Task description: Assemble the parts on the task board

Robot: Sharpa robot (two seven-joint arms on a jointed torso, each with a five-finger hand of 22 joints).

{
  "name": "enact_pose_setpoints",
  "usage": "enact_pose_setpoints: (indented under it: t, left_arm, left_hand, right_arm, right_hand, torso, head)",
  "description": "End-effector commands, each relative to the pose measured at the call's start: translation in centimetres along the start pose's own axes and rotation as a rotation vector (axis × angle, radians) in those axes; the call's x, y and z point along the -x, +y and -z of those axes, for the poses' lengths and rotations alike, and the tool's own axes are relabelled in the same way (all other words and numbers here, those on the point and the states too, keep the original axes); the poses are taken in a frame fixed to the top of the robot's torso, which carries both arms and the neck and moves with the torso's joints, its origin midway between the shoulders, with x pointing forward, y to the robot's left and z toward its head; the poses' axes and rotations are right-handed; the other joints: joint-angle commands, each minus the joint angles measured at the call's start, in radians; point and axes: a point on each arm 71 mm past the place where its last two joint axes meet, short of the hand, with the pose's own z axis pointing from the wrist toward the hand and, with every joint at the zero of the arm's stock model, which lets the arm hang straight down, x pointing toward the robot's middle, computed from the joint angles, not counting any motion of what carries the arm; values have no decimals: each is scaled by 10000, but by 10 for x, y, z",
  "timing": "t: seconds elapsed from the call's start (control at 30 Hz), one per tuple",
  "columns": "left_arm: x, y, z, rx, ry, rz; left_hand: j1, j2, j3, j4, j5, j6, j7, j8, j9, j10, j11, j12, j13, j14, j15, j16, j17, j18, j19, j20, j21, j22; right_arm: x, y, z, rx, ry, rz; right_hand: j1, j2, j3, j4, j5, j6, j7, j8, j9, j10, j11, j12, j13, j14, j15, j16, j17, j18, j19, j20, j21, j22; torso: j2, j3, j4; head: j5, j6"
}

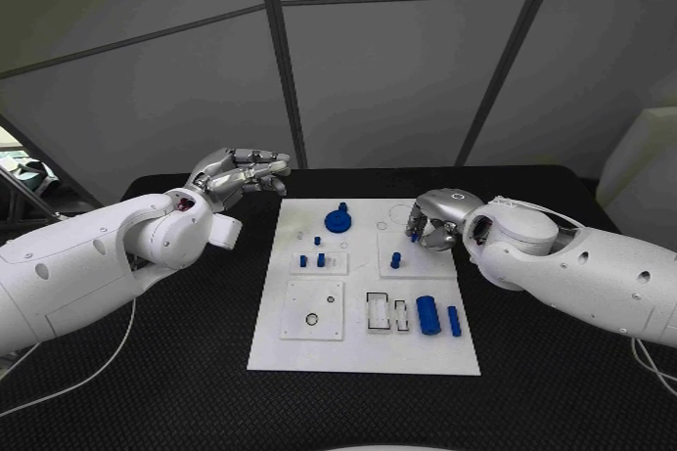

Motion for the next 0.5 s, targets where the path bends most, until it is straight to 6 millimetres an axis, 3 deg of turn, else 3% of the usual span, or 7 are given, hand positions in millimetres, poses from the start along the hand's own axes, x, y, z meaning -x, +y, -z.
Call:
enact_pose_setpoints:
  t: [0.03, 0.5]
  left_arm:
    - [-1, -1, -1, -49, 63, 88]
    - [1, -1, -1, -20, 30, 78]
  left_hand:
    - [101, 12, -11, -54, 49, -27, 45, -57, 11, -61, -8, -42, -14, 81, 15, -35, -12, 29, 48, 38, -51, -16]
    - [108, 8, -21, -75, 56, -40, 53, -64, 11, -72, 1, -50, -19, 78, 22, -73, -24, 25, 40, 39, -60, -21]
  right_arm:
    - [7, 4, 2, 194, -711, -187]
    - [26, 13, 23, 513, -1373, -790]
  right_hand:
    - [-2, 57, 36, -15, -38, 30, 28, -31, 40, 43, 7, -33, -1, 296, -93, 63, 6, -82, 490, -92, 41, 1488]
    - [-81, -28, 50, -27, -70, 61, 29, -46, 48, 62, 13, -42, -7, 294, -91, 86, 1, -88, 500, -94, 63, 1516]
  torso:
    - [-6, -7, -8]
    - [9, -10, 6]
  head:
    - [-10, 30]
    - [-25, 97]
